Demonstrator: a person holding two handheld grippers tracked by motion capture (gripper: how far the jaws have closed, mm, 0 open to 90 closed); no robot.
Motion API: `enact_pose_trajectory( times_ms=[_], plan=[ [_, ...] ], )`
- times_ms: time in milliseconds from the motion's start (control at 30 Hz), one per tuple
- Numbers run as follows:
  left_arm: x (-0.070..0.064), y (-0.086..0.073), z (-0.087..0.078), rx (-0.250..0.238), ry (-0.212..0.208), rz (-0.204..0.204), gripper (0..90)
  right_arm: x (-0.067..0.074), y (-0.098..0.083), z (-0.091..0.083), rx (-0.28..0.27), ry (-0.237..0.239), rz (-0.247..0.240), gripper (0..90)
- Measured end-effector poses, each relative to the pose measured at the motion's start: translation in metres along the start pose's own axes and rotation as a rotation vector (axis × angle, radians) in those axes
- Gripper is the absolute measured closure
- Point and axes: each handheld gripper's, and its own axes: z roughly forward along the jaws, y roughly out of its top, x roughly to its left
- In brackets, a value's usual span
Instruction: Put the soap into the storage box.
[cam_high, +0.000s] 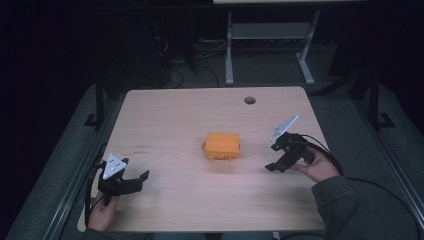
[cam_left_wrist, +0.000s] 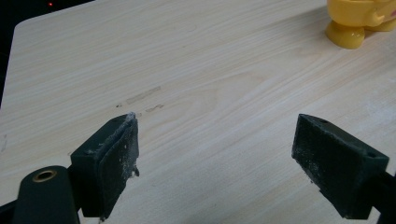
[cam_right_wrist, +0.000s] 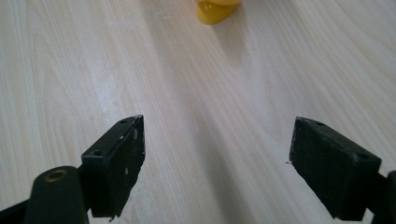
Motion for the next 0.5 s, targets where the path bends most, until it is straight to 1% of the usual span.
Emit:
enact_pose_trajectory(
  times_ms=[67,233,367,500],
  plan=[
    [0.0,0.0,0.0,0.004,-0.001,0.005,14.2,0.001,-0.004,0.0,-0.001,-0.007,0.011,17.7],
    [0.0,0.0,0.0,0.009,-0.002,0.012,14.2,0.004,-0.014,0.001,-0.008,-0.005,0.026,17.8],
    [-0.001,0.0,0.0,0.002,-0.002,0.009,14.2,0.007,-0.021,0.002,-0.005,-0.005,0.045,17.8],
    [-0.001,0.0,0.001,0.0,-0.003,0.008,14.2,0.008,-0.029,0.003,-0.014,-0.007,0.046,17.8]
  ],
)
